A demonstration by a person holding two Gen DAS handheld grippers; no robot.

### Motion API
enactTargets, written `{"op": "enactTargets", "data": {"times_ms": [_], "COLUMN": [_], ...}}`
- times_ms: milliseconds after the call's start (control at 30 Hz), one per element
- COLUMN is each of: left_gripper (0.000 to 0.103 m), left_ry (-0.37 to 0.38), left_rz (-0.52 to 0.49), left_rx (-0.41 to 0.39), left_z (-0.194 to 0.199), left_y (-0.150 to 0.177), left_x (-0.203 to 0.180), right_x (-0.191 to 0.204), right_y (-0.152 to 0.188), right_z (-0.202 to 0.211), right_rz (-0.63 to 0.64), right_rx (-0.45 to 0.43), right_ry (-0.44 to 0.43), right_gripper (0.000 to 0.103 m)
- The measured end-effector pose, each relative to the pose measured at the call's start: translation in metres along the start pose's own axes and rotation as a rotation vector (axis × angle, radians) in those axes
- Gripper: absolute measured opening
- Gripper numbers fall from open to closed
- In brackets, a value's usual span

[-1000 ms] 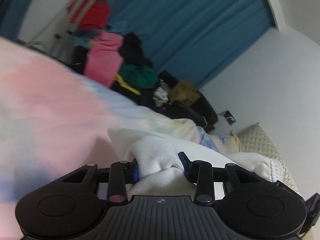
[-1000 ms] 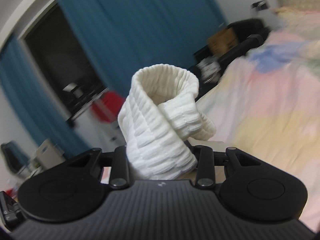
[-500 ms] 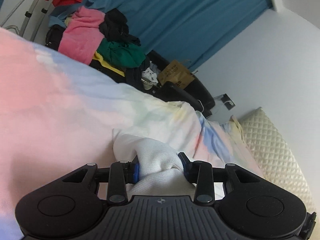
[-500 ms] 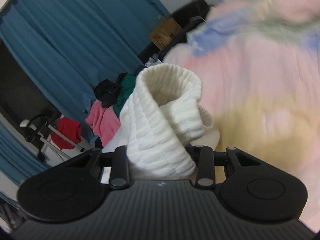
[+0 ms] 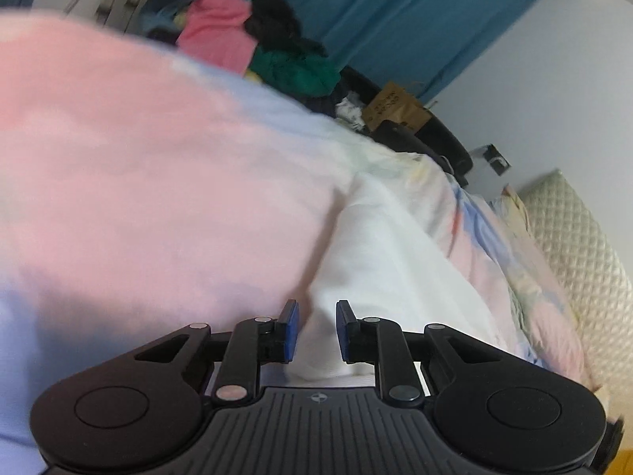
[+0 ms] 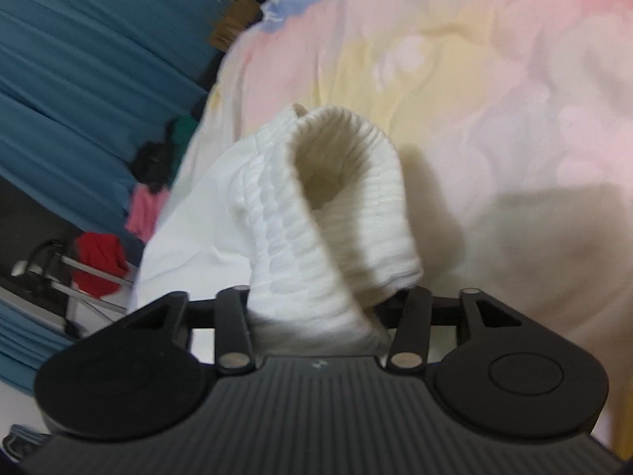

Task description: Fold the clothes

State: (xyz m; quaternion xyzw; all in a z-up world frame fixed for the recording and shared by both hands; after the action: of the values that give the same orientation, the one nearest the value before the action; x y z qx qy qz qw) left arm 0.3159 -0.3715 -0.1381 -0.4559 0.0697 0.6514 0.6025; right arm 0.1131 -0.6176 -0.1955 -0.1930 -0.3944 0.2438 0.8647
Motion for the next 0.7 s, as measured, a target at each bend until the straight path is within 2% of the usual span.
{"op": "enactTargets", "data": {"times_ms": [67, 133, 200, 233, 267, 300, 367, 433, 500, 533, 700], "left_gripper": [0.023, 0.032, 0.053, 0.057, 0.066, 0.079, 0.092, 0.098, 0.103, 0.103, 0.103], "left_ry": [-0.003, -0.017, -0.034, -0.030, -0.026, -0.022, -0.009, 0.007, 0.007, 0.004, 0.013], "left_rz": [-0.062, -0.126, -0.194, -0.222, -0.250, -0.271, -0.293, -0.318, -0.357, -0.377, -0.426], "left_rx": [-0.020, -0.035, -0.055, -0.069, -0.083, -0.096, -0.121, -0.145, -0.170, -0.180, -0.208], "left_z": [0.021, 0.045, 0.069, 0.081, 0.093, 0.106, 0.131, 0.158, 0.184, 0.195, 0.252], "left_y": [0.000, 0.005, 0.009, 0.012, 0.014, 0.017, 0.023, 0.032, 0.043, 0.049, 0.080], "left_x": [-0.022, -0.046, -0.070, -0.081, -0.093, -0.103, -0.120, -0.136, -0.151, -0.155, -0.168], "right_x": [0.011, 0.020, 0.027, 0.032, 0.037, 0.044, 0.059, 0.077, 0.093, 0.101, 0.144], "right_y": [-0.003, -0.003, -0.002, -0.003, -0.006, -0.008, -0.014, -0.025, -0.026, -0.027, -0.019], "right_z": [0.014, 0.032, 0.052, 0.063, 0.077, 0.090, 0.119, 0.140, 0.165, 0.178, 0.232], "right_rz": [0.056, 0.115, 0.164, 0.193, 0.229, 0.268, 0.338, 0.396, 0.457, 0.491, 0.639], "right_rx": [0.046, 0.062, 0.069, 0.063, 0.048, 0.025, -0.023, -0.068, -0.107, -0.128, -0.234], "right_ry": [0.027, 0.065, 0.107, 0.126, 0.142, 0.148, 0.148, 0.129, 0.092, 0.079, 0.040], "right_gripper": [0.053, 0.054, 0.055, 0.055, 0.055, 0.055, 0.055, 0.057, 0.075, 0.088, 0.088]}}
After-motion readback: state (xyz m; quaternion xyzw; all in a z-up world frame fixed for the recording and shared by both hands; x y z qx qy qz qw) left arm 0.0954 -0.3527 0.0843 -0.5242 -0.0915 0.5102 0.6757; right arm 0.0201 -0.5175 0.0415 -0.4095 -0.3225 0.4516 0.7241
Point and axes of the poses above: each gripper's, at about its wrist camera, not at the fingertips, and z roughly against the way its jaws point, x to its left, y to its underside, the point moved 9 cm from there along -z, roughly the way its jaws point, and after that the axes turned 14 degrees about z, right-handed, at the moved point
